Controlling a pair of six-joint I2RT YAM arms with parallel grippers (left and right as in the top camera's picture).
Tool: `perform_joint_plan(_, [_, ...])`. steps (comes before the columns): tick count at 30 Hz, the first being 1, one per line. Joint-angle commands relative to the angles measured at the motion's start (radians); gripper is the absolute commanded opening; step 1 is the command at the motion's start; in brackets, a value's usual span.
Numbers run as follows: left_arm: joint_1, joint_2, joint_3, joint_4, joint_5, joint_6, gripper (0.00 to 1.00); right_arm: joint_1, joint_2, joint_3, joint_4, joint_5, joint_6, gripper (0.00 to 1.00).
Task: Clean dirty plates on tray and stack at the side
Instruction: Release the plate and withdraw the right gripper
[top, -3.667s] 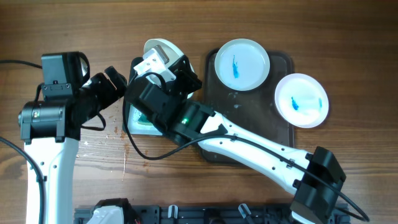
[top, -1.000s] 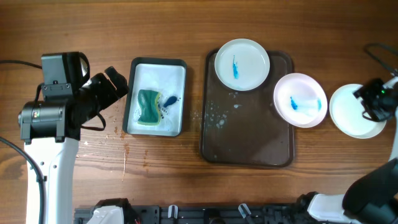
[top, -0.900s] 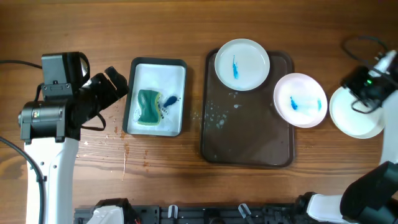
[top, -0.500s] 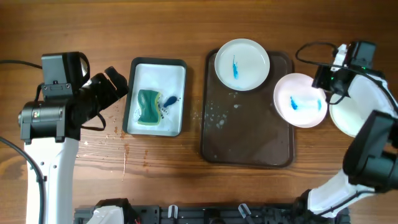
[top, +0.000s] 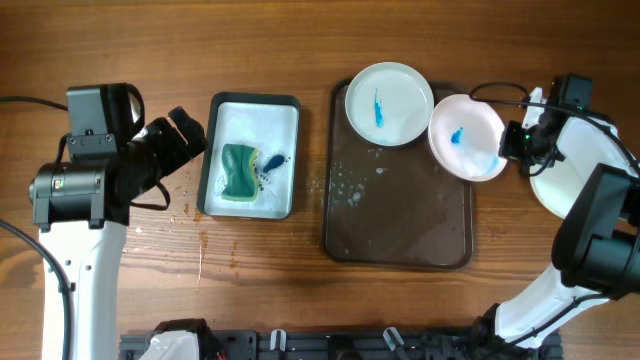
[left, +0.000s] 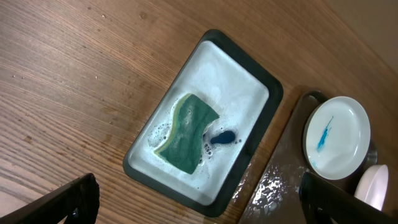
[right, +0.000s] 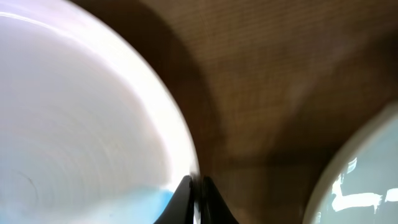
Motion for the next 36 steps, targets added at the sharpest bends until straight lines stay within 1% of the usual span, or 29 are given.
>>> perform_joint_plan(1, [0.007,-0.009,0.015,0.003,0.005,0.001,1.0,0.002,-0.089,-0.014,-0.044,-0.058,0.016,0.04])
perform_joint_plan(7, [0.007,-0.009,0.015,0.003,0.005,0.001,1.0,0.016,-0.28,-0.014,-0.14,-0.215,0.032,0.04])
perform_joint_plan(10, [0.007,-0.009,0.015,0.003,0.005,0.001,1.0,0.08,-0.355,-0.014,-0.25,-0.221,0.031,0.04])
perform_joint_plan(12, [0.007,-0.009,0.015,0.003,0.005,0.001,1.0,0.148,-0.373,-0.014,-0.329,-0.22,0.031,0.04])
perform_joint_plan(14, [0.007,-0.009,0.015,0.003,0.005,0.001,1.0,0.208,-0.372,-0.022,-0.372,-0.2,0.047,0.04])
perform_joint_plan(16, [0.007,-0.009,0.015,0.003,0.005,0.001,1.0,0.271,-0.372,-0.054,-0.377,-0.162,0.12,0.04])
perform_joint_plan(19, [0.007,-0.009,0.015,0.003,0.005,0.001,1.0,0.365,-0.371,-0.156,-0.303,-0.133,0.202,0.04])
perform_joint_plan(22, [0.007,-0.009,0.015,0.003,0.005,0.001,1.0,0.38,-0.371,-0.232,-0.19,-0.004,0.298,0.04])
perform_joint_plan(23, [0.007,-0.009,0.015,0.003,0.005,0.001,1.0,0.363,-0.371,-0.23,-0.168,0.004,0.304,0.05])
perform_joint_plan(24, [0.007,-0.009,0.015,0.003,0.005,0.001,1.0,0.331,-0.371,-0.222,-0.142,-0.005,0.304,0.31])
perform_joint_plan(27, [0.007,-0.009,0.015,0.003,0.005,0.001,1.0,0.208,-0.371,-0.192,-0.101,-0.061,0.367,0.52])
perform_joint_plan(31, [0.007,-0.009,0.015,0.003,0.005,0.001,1.0,-0.031,-0.367,-0.189,-0.047,-0.064,0.503,0.56])
perform_joint_plan(32, [0.007,-0.009,0.015,0.003,0.005,0.001,1.0,-0.128,-0.367,-0.189,-0.044,-0.059,0.547,0.56])
perform_joint_plan(33, [0.007,-0.009,0.015,0.003,0.005,0.001,1.0,-0.189,-0.366,-0.189,-0.045,-0.051,0.573,0.56])
perform_joint_plan(35, [0.007,-0.009,0.015,0.003,0.005,0.001,1.0,-0.315,-0.365,-0.19,-0.052,-0.047,0.588,0.54])
perform_joint_plan(36, [0.007,-0.009,0.015,0.003,0.005,0.001,1.0,-0.364,-0.365,-0.19,-0.062,-0.043,0.589,0.51])
